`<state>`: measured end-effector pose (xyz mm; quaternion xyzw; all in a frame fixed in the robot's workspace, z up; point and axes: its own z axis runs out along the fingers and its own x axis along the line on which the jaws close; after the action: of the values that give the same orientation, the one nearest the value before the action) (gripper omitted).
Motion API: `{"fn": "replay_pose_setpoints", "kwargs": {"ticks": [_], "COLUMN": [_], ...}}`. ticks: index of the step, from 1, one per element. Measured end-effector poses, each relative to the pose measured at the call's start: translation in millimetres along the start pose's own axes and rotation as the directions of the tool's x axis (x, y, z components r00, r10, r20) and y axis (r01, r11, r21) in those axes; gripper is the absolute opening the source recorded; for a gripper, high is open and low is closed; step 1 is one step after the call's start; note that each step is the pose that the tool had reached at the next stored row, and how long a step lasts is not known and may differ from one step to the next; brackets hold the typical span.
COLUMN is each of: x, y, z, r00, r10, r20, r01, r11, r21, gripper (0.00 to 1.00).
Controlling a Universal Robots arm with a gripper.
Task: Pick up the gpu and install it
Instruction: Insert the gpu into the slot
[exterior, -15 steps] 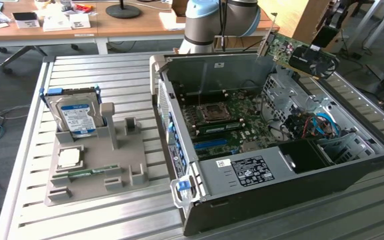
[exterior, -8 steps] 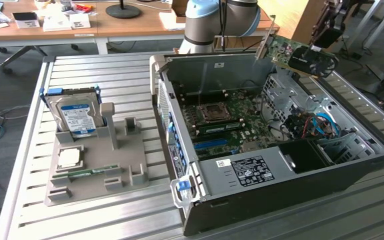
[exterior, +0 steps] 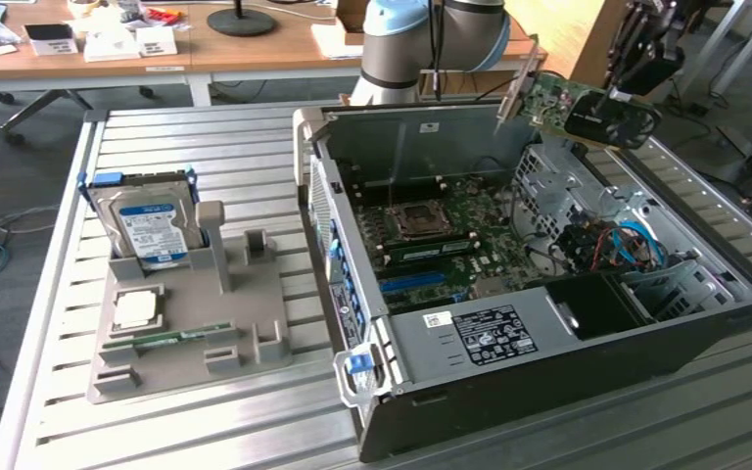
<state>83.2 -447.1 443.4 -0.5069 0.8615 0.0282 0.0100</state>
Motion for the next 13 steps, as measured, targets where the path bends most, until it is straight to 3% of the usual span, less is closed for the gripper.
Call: {"fn": "replay_pose_setpoints", "kwargs": {"ticks": [6,13], "x": [0.0,0.0], "y": [0.0,0.0], "z": [0.2,0.4], "r00": [0.9951,0.9782], "r10": [-0.099,-0.208], "r20": [-0.0036,-0.0069], "r01": [0.099,0.207], "r11": [0.9951,0.9782], "r21": [-0.0047,-0.0104], "gripper": [0.27,0.27]}}
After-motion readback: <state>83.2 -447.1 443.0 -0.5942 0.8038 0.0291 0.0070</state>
